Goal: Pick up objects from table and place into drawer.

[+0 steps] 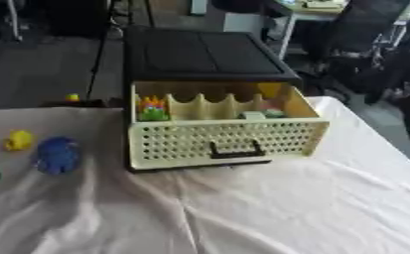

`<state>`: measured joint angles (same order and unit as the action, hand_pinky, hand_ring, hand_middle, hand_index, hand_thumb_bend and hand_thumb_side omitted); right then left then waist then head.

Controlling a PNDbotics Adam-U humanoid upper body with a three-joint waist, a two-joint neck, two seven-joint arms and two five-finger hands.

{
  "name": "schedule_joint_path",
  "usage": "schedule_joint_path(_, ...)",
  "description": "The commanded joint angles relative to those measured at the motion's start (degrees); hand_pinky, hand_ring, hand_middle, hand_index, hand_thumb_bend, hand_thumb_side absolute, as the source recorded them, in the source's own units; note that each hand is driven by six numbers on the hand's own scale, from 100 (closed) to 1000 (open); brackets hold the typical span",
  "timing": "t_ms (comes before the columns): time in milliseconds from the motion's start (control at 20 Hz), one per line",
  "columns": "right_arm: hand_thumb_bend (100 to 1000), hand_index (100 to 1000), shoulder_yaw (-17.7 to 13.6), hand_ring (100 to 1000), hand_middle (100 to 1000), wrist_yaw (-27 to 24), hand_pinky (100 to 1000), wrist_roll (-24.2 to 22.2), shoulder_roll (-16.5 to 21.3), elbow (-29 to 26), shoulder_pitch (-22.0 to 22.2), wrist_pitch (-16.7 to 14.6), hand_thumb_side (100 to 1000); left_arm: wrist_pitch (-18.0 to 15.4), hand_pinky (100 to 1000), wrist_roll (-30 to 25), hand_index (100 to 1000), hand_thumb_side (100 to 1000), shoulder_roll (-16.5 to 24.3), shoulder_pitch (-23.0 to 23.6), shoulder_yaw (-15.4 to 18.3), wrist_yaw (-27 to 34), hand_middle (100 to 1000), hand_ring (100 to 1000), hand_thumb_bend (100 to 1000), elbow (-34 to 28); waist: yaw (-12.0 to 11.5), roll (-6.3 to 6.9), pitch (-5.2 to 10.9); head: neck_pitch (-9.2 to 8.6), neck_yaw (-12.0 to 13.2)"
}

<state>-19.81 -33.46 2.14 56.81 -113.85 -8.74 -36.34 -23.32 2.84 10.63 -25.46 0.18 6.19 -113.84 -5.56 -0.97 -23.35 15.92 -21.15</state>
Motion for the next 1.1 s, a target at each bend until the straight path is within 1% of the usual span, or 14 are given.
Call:
schedule_joint_path(50, 100, 947, -1.6, 469, 493, -3.5, 650, 0.6, -0.1, -0.7, -0.6, -1.7, 1000, -0.4, 590, 0.2, 875, 946, 1.2, -0.9, 0.3, 0.3, 678, 567, 176, -0.8, 0.3, 0.16, 1.40, -0.73, 0.4)
schedule_joint_path(300, 100, 942, -1.9, 498, 515, -5.1, 659, 2.8, -2.2, -0.7, -0.3, -5.6, 1000, -0.8, 591, 0.3, 875, 945, 1.3, -1.1, 0.3, 0.4, 679, 567, 175, -0.8, 0.9, 0.62, 1.29, -0.65, 0.6)
schedule_joint_path(400, 100, 942, -1.8, 498, 515, -5.0, 659, 3.3, -2.5, -0.7, -0.1, -6.3, 1000, -0.8, 591, 0.3, 875, 945, 1.3, -1.2, 0.3, 0.4, 679, 567, 175, -0.8, 1.0, 0.67, 1.27, -0.66, 0.6)
schedule_joint_path(450, 100, 940, -1.9, 572, 567, -4.9, 708, 3.4, -3.2, -0.7, -0.1, -7.1, 1000, -0.9, 591, 0.3, 877, 934, 1.4, -1.2, 0.3, 0.4, 681, 568, 177, -0.8, 1.3, 0.93, 1.23, -0.70, 0.9)
schedule_joint_path(500, 100, 940, -1.8, 582, 574, -4.7, 713, 3.4, -4.4, -0.7, 0.1, -8.8, 1000, -1.0, 591, 0.3, 878, 944, 1.4, -1.2, 0.3, 0.4, 682, 568, 173, -0.8, 1.6, 1.26, 1.16, -0.78, 1.2)
schedule_joint_path(550, 100, 944, -1.7, 637, 618, -4.3, 750, 3.1, -5.4, -0.7, 0.1, -10.6, 1000, -1.2, 591, 0.3, 878, 942, 1.5, -1.3, 0.3, 0.4, 683, 568, 172, -0.8, 1.9, 1.55, 1.14, -0.74, 1.7)
schedule_joint_path(650, 100, 932, -1.2, 679, 656, -3.6, 770, 2.2, -7.1, -0.7, 0.2, -14.2, 1000, -1.5, 592, 0.4, 879, 938, 1.7, -1.3, 0.4, 0.4, 684, 569, 171, -0.8, 2.2, 2.07, 1.17, -0.35, 3.2)
schedule_joint_path(700, 100, 926, -1.2, 687, 665, -3.4, 771, 1.9, -7.9, -0.7, 0.1, -14.9, 1000, -1.7, 592, 0.5, 880, 937, 1.7, -1.4, 0.4, 0.4, 685, 570, 170, -0.8, 2.4, 2.32, 1.23, 0.04, 4.1)
schedule_joint_path(850, 100, 920, -1.8, 717, 700, -3.0, 778, 1.5, -10.0, -0.7, -0.6, -15.5, 1000, -2.4, 593, 0.7, 882, 931, 2.2, -1.5, 0.5, 0.3, 688, 572, 166, -0.8, 3.2, 3.23, 1.54, 1.51, 7.4)
schedule_joint_path(1100, 100, 907, -3.1, 759, 742, -3.8, 771, 0.7, -12.8, -0.7, -2.1, -15.6, 1000, -3.3, 596, 0.9, 887, 919, 3.1, -1.7, 0.6, 0.2, 695, 579, 159, -0.8, 4.2, 4.23, 2.08, 3.49, 11.2)
